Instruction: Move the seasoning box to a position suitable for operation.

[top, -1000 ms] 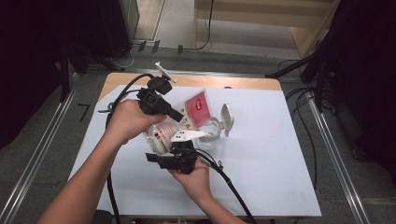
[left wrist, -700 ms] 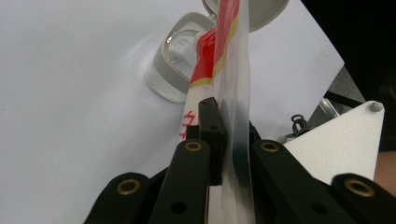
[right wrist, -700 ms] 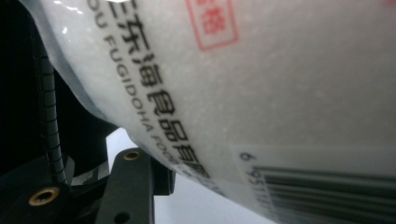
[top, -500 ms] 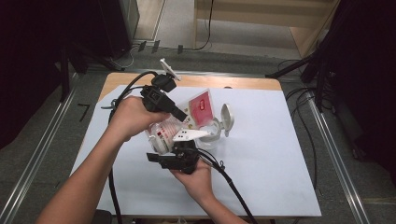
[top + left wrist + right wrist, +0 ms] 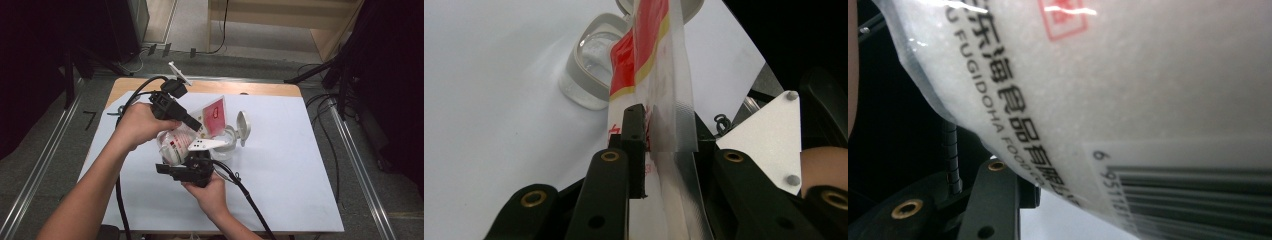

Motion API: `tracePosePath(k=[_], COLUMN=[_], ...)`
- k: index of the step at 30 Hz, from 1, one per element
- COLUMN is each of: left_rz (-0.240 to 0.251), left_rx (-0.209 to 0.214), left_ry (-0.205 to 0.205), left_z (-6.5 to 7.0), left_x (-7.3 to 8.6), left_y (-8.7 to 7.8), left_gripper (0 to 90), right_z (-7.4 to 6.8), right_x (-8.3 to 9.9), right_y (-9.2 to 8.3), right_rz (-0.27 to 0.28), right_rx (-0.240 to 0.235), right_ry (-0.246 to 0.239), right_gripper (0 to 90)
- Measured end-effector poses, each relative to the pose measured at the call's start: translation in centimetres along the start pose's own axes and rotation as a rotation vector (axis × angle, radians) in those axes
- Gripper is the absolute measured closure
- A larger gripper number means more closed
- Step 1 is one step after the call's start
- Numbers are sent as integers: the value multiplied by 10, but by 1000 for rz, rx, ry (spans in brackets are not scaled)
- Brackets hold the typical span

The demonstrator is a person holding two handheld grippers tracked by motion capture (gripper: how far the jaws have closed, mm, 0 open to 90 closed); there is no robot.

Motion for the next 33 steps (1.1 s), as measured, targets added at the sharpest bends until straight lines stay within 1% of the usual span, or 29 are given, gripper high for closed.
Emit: tracePosePath(k=[1,2,4,7,8,9,10,11,12,13,14,15,18,19,20,21,22,23,24,26,27,28,29,30,31,32,33], left_rz=[8,19,19,16,24,22,12,12,5,11,15,15,7,7,5,11,19,30,31,32,43,44,51,47,49,50,42], left_rx=[7,3,5,-32,-42,-47,-46,-45,-52,-52,-52,-57,-56,-48,-42,-39,-29,-17,-16,-13,2,13,9,10,11,9,3], left_ry=[-7,-10,-7,0,1,0,7,0,4,2,-2,-6,-21,-26,-22,-17,-23,-18,-8,2,-10,-14,-22,-11,-19,-26,-20], left_z=[0,0,0,1,2,2,1,1,1,2,2,2,3,3,3,3,4,4,4,4,5,4,4,2,3,4,4], left_x=[0,-1,-2,-4,-4,-4,-4,-4,-4,-5,-5,-5,-5,-5,-5,-6,-6,-7,-6,-6,-7,-7,-7,-8,-8,-9,-9], left_y=[0,-1,-1,2,2,2,2,2,2,2,2,2,1,1,1,1,0,0,-1,-3,-4,-5,-5,-6,-6,-6,-6], left_gripper=[772,769,769,816,844,855,862,870,873,876,877,877,869,862,847,832,804,782,767,750,742,717,716,715,719,727,736], right_z=[0,-1,-3,-3,-4,-4,-5,-6,-7,-7,-7,-6,-5,-5,-5,-5,-5,-5,-6,-7,-7,-7,-8,-8,-8,-9,-9], right_x=[0,-1,-3,-6,-6,-6,-6,-5,-5,-4,-5,-5,-6,-7,-7,-7,-8,-8,-10,-11,-11,-10,-10,-10,-11,-12,-13], right_y=[-1,-2,-3,-1,-1,-1,-1,0,1,2,2,1,0,0,0,0,-1,-1,-2,-3,-4,-5,-6,-6,-7,-7,-6], right_rz=[7,8,20,8,5,-3,-14,-32,-43,-61,-64,-51,-42,-39,-36,-29,-19,-8,8,20,27,32,42,51,59,62,65], right_rx=[-3,-7,-12,5,5,8,15,31,41,62,72,72,65,67,66,51,45,35,26,11,8,4,-1,-10,-13,-12,-8], right_ry=[3,9,14,2,-4,-15,-34,-58,-79,-94,-100,-94,-68,-65,-60,-49,-44,-33,-27,-17,-15,-13,-4,7,13,15,14], right_gripper=[601,601,600,594,593,594,596,594,579,568,568,575,605,608,613,618,622,623,622,623,623,623,623,624,623,623,621])
Point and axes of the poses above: each handheld gripper's, and its own axes: y roughly forward along the jaws, x roughly out of its underside, z roughly to its right, the point moved 5 cm from there along y, roughly forward along the jaws, and after that the axes turned 11 degrees about -x, right-handed, at the moved point
